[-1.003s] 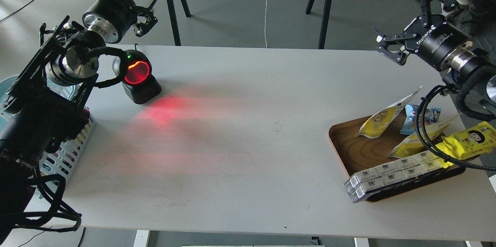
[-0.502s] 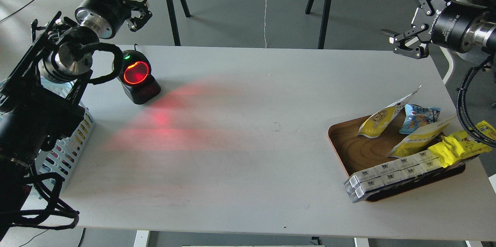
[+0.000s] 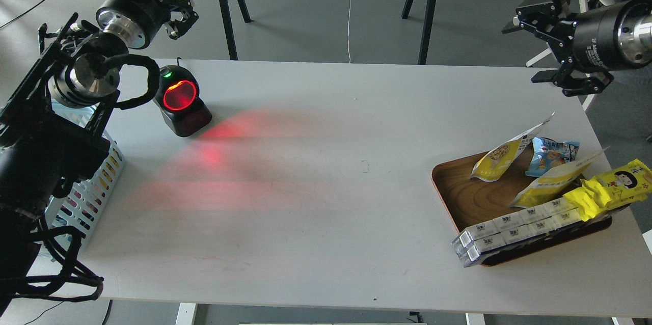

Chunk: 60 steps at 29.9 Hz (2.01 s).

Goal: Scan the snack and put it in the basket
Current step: 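Move the right gripper over the yellow snack packets on the wooden tray, then grasp a yellow snack packet with the right gripper and lift it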

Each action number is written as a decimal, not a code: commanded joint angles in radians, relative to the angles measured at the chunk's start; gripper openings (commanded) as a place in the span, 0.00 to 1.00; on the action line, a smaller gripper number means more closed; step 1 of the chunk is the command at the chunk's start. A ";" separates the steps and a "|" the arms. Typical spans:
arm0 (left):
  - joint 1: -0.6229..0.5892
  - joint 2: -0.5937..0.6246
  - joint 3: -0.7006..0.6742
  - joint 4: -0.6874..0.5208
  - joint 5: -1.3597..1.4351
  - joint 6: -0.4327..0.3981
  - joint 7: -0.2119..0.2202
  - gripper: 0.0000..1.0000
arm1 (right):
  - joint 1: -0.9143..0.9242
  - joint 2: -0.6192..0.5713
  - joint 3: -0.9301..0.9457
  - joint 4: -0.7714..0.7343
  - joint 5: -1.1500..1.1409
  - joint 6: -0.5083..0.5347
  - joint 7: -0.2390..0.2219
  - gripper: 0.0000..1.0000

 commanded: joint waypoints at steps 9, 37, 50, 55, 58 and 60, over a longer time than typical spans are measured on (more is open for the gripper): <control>0.013 0.003 -0.001 0.000 0.000 -0.001 0.000 1.00 | 0.197 0.171 -0.292 0.113 0.021 -0.002 -0.004 0.98; 0.013 0.057 -0.031 -0.034 -0.003 -0.028 0.002 1.00 | -0.278 0.027 0.009 0.043 0.132 -0.256 0.010 0.86; 0.013 0.060 -0.031 -0.035 -0.003 -0.029 0.002 1.00 | -0.364 0.085 0.043 0.004 0.146 -0.279 0.001 0.34; 0.013 0.061 -0.031 -0.035 -0.003 -0.029 0.002 1.00 | -0.367 0.087 0.046 0.006 0.143 -0.278 0.003 0.14; 0.013 0.060 -0.030 -0.035 -0.001 -0.029 0.002 1.00 | -0.361 0.084 0.047 0.006 0.143 -0.275 0.003 0.01; 0.013 0.060 -0.030 -0.035 -0.003 -0.029 0.002 1.00 | -0.361 0.082 0.047 0.006 0.143 -0.276 0.003 0.01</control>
